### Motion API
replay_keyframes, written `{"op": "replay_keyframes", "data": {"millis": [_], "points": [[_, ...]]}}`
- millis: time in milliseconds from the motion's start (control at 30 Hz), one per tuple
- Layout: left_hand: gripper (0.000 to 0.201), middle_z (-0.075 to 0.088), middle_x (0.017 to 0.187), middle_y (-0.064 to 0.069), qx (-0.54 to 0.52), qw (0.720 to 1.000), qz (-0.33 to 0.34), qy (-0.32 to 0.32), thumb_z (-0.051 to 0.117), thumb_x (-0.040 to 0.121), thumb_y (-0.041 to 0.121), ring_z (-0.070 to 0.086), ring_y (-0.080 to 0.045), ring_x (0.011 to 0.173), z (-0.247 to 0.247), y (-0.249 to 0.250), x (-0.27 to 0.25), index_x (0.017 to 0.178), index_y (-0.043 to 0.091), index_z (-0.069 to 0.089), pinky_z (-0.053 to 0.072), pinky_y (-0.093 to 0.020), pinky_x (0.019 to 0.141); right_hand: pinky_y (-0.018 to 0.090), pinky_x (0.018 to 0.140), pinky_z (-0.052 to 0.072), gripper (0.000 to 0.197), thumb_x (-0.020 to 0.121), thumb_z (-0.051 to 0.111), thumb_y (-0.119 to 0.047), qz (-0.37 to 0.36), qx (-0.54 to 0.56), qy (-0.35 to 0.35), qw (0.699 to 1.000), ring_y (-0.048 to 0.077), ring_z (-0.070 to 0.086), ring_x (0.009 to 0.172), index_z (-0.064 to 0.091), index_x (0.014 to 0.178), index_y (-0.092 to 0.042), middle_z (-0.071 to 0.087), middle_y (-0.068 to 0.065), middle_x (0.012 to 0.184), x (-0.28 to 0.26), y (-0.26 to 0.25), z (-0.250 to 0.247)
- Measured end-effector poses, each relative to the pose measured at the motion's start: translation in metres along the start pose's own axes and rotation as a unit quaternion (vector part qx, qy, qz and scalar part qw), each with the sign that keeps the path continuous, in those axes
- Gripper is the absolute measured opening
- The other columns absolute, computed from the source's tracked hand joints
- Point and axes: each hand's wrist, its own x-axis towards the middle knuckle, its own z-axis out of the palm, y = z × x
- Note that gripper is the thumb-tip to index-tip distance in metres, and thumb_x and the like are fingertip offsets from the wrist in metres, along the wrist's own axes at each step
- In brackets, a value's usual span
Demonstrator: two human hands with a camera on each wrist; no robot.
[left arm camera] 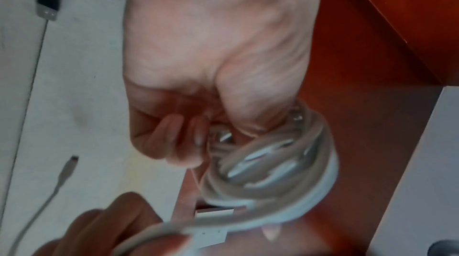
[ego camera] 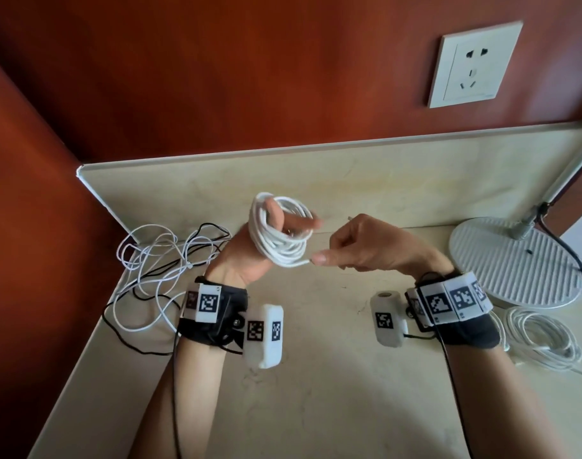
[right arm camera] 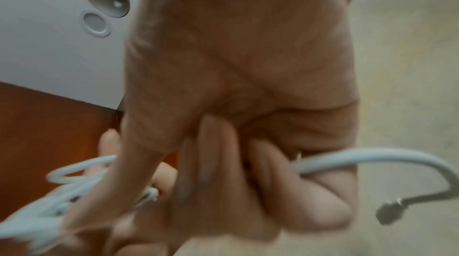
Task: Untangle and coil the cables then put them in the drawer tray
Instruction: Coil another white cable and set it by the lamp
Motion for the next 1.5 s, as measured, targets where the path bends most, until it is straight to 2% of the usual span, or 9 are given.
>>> {"op": "replay_keyframes", "data": {"millis": [233,400,467,567,667,800,1000,1233,1500], "points": [[0.073,0.076,0.091,-0.002,0.234,0.959,-0.079,-0.14,0.063,0.081,0.075,0.07,-0.022,0.083,0.022,0.011,-0.004,0.096,0.006,0.08,0.053,-0.035,0.077,0.022,0.047,0.026,0.052,0.068,0.086,-0.06,0.08,-0.121,0.047,0.988,0.011,0.031,0.046,0.061,0.056,-0.016,0.042,-0.001,0.053,-0.003,0.015,-0.014],[0.006,0.073,0.074,-0.003,0.214,0.955,-0.155,-0.131,0.057,0.099,-0.007,0.076,-0.018,0.075,0.038,0.011,-0.003,0.093,-0.005,0.059,0.061,-0.029,0.074,0.022,0.048,0.029,0.042,0.08,0.085,-0.045,0.066,-0.099,0.088,0.989,0.006,0.033,0.044,0.063,0.06,-0.016,0.043,-0.011,0.047,0.003,0.018,-0.01],[0.024,0.068,0.068,-0.011,0.102,0.964,-0.242,-0.04,0.037,0.099,-0.017,0.074,-0.025,0.07,0.042,0.002,0.003,0.086,-0.004,0.053,0.063,-0.04,0.075,0.023,0.049,0.03,0.036,0.087,0.081,-0.042,0.053,-0.049,0.097,0.993,0.007,0.035,0.047,0.067,0.063,-0.02,0.044,-0.012,0.05,0.003,0.017,-0.012],[0.02,0.071,0.08,-0.015,0.237,0.929,-0.285,-0.006,0.043,0.096,0.002,0.073,-0.034,0.083,0.029,-0.014,0.005,0.086,0.0,0.06,0.06,-0.052,0.086,0.025,0.053,0.036,0.03,0.097,0.07,-0.03,0.04,0.0,0.1,0.994,0.009,0.043,0.056,0.072,0.071,-0.018,0.049,-0.009,0.057,0.002,0.013,-0.013],[0.017,0.071,0.093,-0.008,0.606,0.766,-0.205,-0.053,0.065,0.093,0.027,0.071,-0.031,0.092,0.024,-0.02,0.002,0.1,0.012,0.068,0.058,-0.045,0.082,0.028,0.058,0.041,0.028,0.102,0.058,-0.018,0.038,0.021,0.107,0.993,0.016,0.047,0.068,0.074,0.079,-0.013,0.052,-0.002,0.068,0.0,0.007,-0.008],[0.063,0.072,0.077,0.004,0.563,0.811,-0.152,0.053,0.067,0.075,0.078,0.07,-0.016,0.072,0.028,-0.017,0.006,0.093,0.019,0.079,0.056,-0.033,0.067,0.031,0.059,0.043,0.03,0.103,0.049,-0.012,0.027,0.03,0.136,0.99,0.017,0.048,0.068,0.074,0.086,-0.013,0.054,-0.001,0.069,-0.002,-0.006,0.002],[0.019,0.074,0.087,-0.006,0.607,0.764,-0.05,0.214,0.067,0.098,0.029,0.069,-0.031,0.08,0.022,-0.016,0.005,0.083,0.018,0.067,0.04,-0.031,0.061,0.034,0.056,0.04,0.032,0.104,0.051,-0.026,-0.034,0.019,0.205,0.978,0.014,0.044,0.057,0.068,0.084,-0.008,0.056,0.002,0.065,-0.001,-0.022,0.021],[0.023,0.07,0.079,-0.001,0.589,0.758,-0.021,0.28,0.063,0.098,0.028,0.067,-0.028,0.074,0.006,-0.03,0.006,0.078,0.017,0.064,0.041,-0.031,0.059,0.028,0.048,0.034,0.038,0.106,0.053,-0.036,-0.063,-0.102,0.292,0.949,0.015,0.048,0.049,0.059,0.075,-0.016,0.055,-0.002,0.055,0.001,-0.026,0.036],[0.054,0.043,0.05,0.012,0.493,0.791,0.063,0.357,0.066,0.09,0.06,0.038,-0.004,0.045,0.0,-0.017,0.005,0.054,0.027,0.044,0.034,-0.026,0.052,0.026,0.048,0.031,0.037,0.108,0.051,-0.029,-0.142,-0.01,0.217,0.966,0.013,0.037,0.044,0.066,0.078,-0.015,0.05,0.009,0.054,0.003,-0.034,0.05]]}}
